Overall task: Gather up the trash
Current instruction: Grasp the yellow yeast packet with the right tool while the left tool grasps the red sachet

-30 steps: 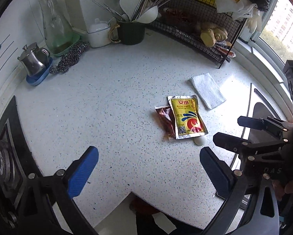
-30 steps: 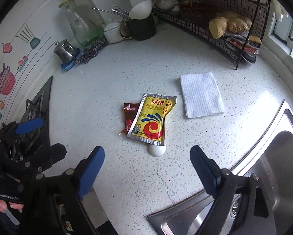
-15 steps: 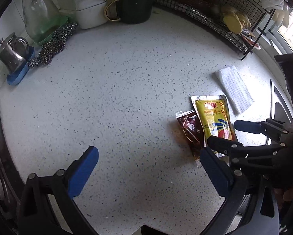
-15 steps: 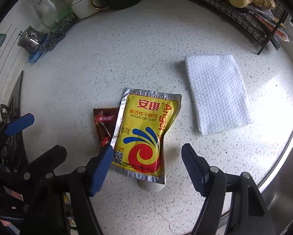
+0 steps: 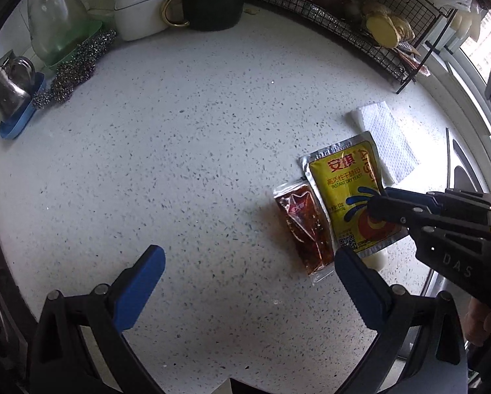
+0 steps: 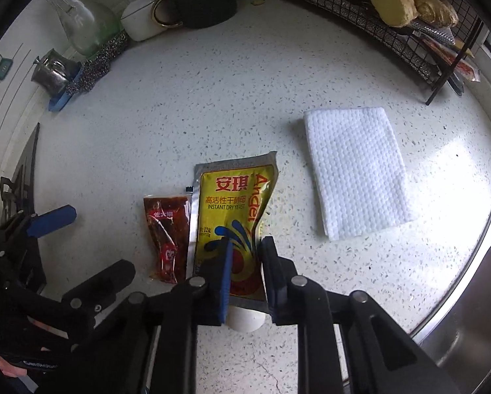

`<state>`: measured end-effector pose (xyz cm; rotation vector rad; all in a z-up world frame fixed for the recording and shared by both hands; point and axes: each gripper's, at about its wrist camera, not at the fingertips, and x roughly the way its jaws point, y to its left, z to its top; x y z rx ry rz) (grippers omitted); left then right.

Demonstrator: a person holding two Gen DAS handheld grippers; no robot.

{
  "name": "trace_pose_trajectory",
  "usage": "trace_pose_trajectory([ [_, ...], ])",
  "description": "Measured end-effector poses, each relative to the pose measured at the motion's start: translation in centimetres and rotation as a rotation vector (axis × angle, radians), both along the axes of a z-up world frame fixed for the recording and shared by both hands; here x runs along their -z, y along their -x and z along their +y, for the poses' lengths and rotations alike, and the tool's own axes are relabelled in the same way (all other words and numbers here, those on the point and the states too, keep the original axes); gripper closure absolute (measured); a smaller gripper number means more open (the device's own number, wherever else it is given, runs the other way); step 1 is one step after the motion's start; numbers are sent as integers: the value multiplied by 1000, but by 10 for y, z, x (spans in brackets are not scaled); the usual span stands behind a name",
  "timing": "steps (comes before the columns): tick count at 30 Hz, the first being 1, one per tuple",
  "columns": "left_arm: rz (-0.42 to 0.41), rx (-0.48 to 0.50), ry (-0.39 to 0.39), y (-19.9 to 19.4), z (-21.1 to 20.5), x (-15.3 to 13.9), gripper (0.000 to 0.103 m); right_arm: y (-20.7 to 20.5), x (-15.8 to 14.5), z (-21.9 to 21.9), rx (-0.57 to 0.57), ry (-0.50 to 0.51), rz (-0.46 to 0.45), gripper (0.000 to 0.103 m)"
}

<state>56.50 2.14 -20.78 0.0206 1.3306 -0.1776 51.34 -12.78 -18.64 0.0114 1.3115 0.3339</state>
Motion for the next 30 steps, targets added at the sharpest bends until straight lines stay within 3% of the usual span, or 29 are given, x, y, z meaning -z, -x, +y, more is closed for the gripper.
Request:
trace_pose_trajectory([
  [7, 12, 9, 5, 1, -6, -8, 1, 14, -23, -18, 5, -17, -70, 92],
  [18, 99, -29, -19, -9, -30, 28, 1, 9, -29, -60, 68, -54, -64, 92],
  [23, 107, -30, -88, -11, -45, 39, 10, 8, -26, -67, 63, -64, -55, 92],
  [25, 104, -22, -130, -12, -52, 40, 22, 9, -26, -74, 61, -69, -52, 92],
  [30, 89, -19, -125, -13, -64, 36, 44, 9, -25, -82, 60, -84, -47, 92],
])
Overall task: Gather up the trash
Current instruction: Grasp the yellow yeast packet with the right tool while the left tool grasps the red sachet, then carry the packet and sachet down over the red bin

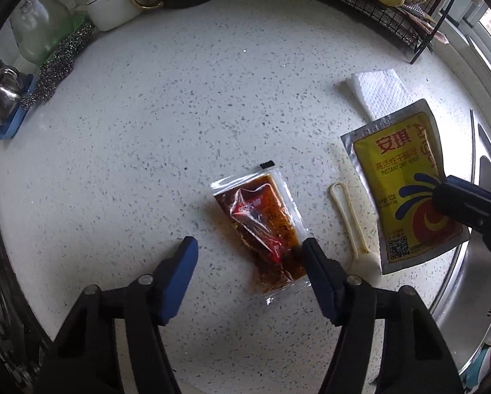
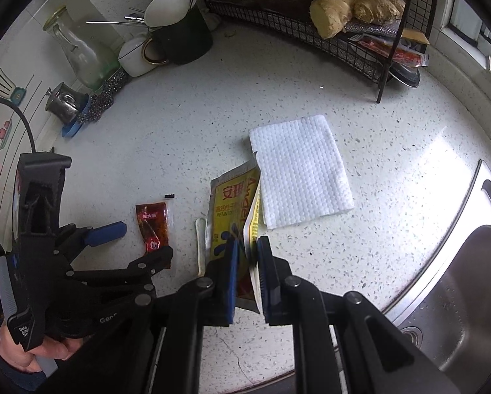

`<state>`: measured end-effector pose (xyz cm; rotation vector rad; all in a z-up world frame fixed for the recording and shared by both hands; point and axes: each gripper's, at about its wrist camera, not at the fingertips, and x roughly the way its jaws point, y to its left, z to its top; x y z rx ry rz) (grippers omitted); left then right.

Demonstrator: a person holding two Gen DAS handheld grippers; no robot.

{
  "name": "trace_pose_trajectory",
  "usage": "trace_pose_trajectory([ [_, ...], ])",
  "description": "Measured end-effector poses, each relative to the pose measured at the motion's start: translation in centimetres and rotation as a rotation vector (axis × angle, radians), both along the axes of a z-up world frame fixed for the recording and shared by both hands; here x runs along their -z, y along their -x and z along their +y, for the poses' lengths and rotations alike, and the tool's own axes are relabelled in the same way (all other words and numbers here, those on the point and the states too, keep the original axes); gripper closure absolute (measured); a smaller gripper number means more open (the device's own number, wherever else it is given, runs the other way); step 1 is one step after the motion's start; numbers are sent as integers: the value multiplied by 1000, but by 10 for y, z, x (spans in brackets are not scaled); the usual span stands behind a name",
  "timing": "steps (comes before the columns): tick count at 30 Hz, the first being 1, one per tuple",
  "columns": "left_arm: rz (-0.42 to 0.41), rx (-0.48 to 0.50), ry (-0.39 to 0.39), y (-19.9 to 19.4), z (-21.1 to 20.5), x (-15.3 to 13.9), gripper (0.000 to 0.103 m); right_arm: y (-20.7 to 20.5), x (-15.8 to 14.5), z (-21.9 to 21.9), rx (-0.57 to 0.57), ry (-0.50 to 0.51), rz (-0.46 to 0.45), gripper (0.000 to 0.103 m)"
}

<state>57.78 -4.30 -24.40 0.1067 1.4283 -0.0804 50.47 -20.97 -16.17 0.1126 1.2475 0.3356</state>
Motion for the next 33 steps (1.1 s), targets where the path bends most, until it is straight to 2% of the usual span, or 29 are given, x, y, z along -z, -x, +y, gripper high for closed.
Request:
trace_pose_trajectory([
  [2, -11, 12, 5, 1, -5, -3, 59, 2, 1, -2, -1, -9, 1, 92],
  [3, -15, 9, 8, 1, -7, -4, 74, 4, 2, -2, -1, -13, 1, 92],
  [7, -17, 3, 12, 1, -13, -6, 91, 13, 2, -5, -7, -31, 0, 92],
  [14, -46, 10, 30, 29, -10, -28, 93, 34, -21, -4, -10, -30, -49, 93],
  [22, -139, 53, 60, 74, 11, -84, 93, 85, -58, 25, -12, -21, -142, 93],
  [28, -204, 92, 84, 129, 42, -119, 93, 134, -78, 57, 1, 1, -201, 94],
  [33, -228, 124, 98, 178, 70, -127, 93, 178, -87, 83, 27, 12, -226, 94],
])
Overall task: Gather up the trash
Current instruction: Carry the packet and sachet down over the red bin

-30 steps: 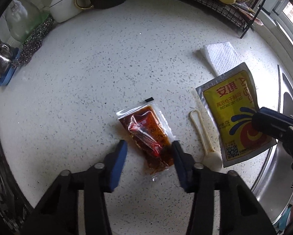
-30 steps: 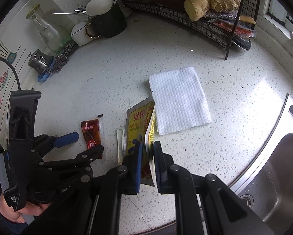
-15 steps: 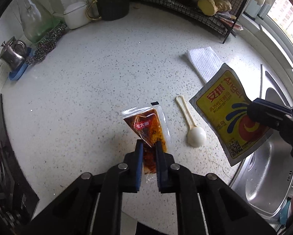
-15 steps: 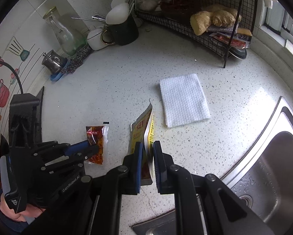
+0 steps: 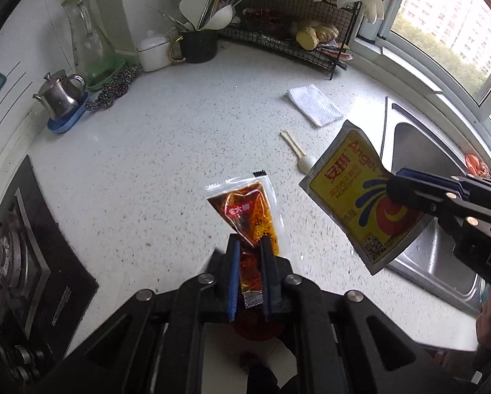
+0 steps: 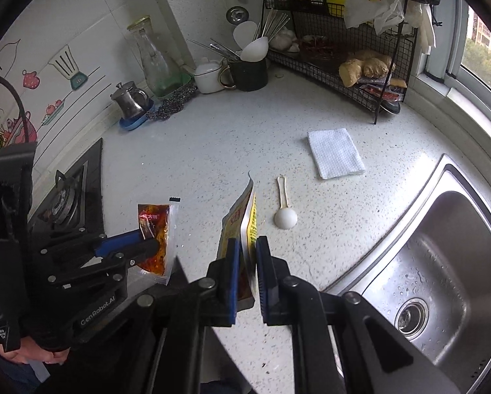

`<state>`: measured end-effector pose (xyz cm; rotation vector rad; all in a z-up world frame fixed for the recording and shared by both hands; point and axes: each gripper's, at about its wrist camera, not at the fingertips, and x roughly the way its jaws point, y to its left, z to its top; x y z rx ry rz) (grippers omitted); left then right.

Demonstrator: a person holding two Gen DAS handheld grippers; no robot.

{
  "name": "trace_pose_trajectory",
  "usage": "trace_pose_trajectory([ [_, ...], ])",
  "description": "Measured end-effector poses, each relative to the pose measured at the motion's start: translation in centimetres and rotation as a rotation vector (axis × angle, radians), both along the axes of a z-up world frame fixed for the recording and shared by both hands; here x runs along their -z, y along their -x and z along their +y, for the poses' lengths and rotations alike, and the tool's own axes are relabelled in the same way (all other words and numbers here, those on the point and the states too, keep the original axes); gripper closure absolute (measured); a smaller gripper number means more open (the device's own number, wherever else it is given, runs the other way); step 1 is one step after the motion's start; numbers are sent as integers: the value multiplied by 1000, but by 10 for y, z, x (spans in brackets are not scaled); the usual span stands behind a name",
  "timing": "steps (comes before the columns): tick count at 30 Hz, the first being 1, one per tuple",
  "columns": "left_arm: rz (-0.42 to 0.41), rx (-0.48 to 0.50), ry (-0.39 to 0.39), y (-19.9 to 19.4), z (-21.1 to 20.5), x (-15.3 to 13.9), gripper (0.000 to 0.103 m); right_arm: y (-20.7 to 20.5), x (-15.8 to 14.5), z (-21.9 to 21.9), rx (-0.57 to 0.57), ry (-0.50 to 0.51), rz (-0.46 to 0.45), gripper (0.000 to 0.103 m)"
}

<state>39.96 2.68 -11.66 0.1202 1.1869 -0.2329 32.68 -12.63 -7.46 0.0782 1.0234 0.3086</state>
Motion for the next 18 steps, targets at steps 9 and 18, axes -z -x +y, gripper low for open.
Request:
trace_pose_trajectory([
  [9, 7, 52, 27, 89, 34, 4, 93, 74, 7, 35, 54, 15, 4, 94],
  [18, 80, 87, 21, 148, 58, 32, 93, 129, 36, 62, 92, 37, 59, 94],
])
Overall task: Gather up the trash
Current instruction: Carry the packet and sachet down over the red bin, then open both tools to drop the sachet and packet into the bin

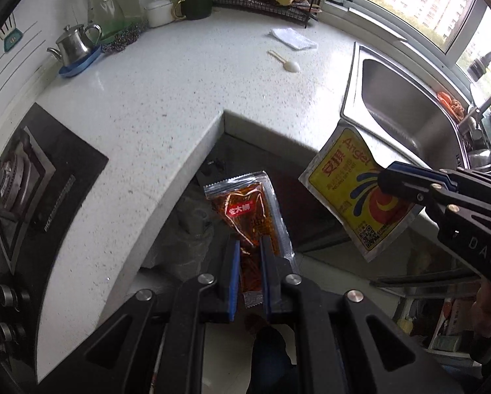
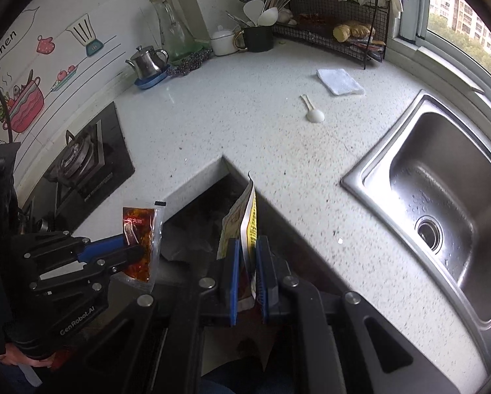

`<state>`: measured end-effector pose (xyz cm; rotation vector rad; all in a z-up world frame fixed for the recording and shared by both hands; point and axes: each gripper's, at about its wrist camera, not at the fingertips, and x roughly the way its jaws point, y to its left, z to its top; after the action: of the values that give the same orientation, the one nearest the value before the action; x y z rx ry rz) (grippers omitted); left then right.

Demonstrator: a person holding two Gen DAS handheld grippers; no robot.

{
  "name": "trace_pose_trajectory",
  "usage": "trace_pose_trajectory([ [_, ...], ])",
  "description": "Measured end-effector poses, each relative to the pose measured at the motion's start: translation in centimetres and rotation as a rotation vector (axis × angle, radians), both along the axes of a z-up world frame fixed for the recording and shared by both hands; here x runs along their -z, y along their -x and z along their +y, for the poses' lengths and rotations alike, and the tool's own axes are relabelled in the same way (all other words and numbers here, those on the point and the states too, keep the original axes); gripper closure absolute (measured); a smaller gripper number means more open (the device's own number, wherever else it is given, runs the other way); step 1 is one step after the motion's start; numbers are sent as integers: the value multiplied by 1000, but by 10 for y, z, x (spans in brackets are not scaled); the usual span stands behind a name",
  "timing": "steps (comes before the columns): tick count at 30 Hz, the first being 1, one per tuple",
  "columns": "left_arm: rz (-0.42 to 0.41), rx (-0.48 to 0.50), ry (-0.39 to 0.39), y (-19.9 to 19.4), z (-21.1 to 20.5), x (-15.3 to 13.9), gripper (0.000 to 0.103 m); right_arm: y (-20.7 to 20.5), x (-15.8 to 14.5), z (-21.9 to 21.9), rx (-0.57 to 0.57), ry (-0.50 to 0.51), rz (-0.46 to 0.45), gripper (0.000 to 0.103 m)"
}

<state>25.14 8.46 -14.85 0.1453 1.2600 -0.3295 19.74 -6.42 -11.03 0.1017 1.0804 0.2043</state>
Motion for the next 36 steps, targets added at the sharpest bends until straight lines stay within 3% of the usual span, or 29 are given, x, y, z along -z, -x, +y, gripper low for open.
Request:
trace_pose_trajectory([
  [13, 156, 23, -46, 24, -1, 103, 93, 17, 99, 12, -12, 30, 163, 94],
  [26, 289, 67, -52, 19, -25, 275, 93, -13, 248, -4, 16, 43, 276, 94],
  [33, 344, 91, 16, 11, -41, 361, 93, -23, 317, -12, 68, 30, 305, 94],
  [36, 348, 84, 24, 8, -43, 385, 92, -22, 337, -15, 69, 52, 307, 94],
])
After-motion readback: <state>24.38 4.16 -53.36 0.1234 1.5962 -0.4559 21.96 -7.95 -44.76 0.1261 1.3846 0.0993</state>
